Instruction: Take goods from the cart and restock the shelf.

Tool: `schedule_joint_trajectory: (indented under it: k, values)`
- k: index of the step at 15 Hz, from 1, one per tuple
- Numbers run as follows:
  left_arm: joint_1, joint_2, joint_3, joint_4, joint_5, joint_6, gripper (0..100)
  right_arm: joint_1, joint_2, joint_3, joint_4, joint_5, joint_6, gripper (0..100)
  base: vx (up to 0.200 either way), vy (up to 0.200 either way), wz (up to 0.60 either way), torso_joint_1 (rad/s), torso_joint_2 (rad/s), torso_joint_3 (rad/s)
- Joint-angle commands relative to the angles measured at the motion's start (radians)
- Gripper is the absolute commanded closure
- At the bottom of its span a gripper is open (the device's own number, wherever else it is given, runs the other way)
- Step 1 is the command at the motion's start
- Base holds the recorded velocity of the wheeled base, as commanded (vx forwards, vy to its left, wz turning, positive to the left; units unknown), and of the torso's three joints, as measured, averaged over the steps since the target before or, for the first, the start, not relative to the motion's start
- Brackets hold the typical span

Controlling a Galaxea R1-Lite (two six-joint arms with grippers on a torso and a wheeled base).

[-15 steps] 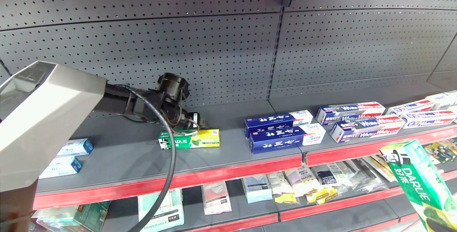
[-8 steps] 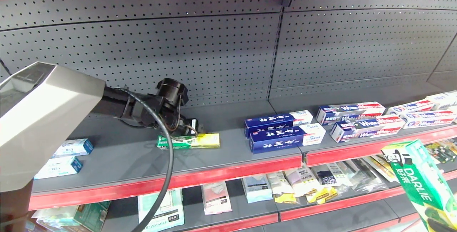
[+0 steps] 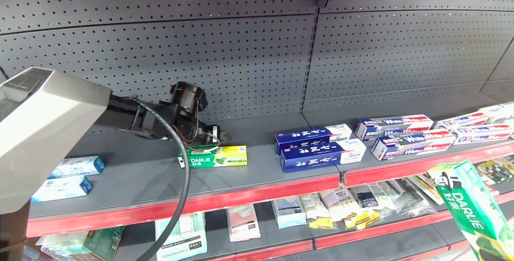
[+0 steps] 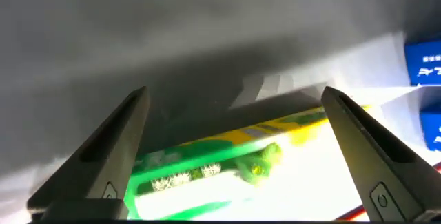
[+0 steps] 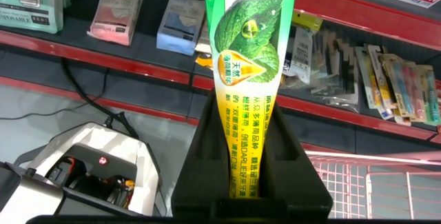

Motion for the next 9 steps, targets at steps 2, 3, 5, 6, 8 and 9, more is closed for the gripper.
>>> schedule_joint_trajectory:
  k: [2, 3, 5, 6, 8, 9]
  values:
    - [0.045, -0.055, 0.043, -0.009, -0.023, 0.082, 0, 0.001, 0.008, 0.002, 0.000, 0.000, -0.001, 100, 0.000, 0.000, 0.00, 0.000, 0.00, 0.000]
    - [0.068, -0.084, 0.071, -0.009, -0.073, 0.128, 0, 0.001, 0.012, 0.003, 0.000, 0.000, -0.001, 100, 0.000, 0.000, 0.00, 0.000, 0.00, 0.000]
    - [0.106, -0.132, 0.129, -0.022, -0.161, 0.205, 0, 0.001, 0.015, 0.003, 0.000, -0.001, -0.001, 100, 0.000, 0.000, 0.00, 0.000, 0.00, 0.000]
    - [0.117, -0.145, 0.159, -0.041, -0.178, 0.228, 0, 0.001, 0.015, 0.005, 0.000, -0.003, -0.001, 100, 0.000, 0.000, 0.00, 0.000, 0.00, 0.000]
    - [0.168, -0.173, 0.275, -0.162, -0.250, 0.309, 0, 0.001, 0.015, 0.013, 0.000, -0.004, -0.001, 100, 0.000, 0.000, 0.00, 0.000, 0.00, 0.000]
    - [0.187, -0.179, 0.326, -0.219, -0.287, 0.340, 0, 0.001, 0.015, 0.013, 0.000, -0.004, -0.001, 100, 0.000, 0.000, 0.00, 0.000, 0.00, 0.000]
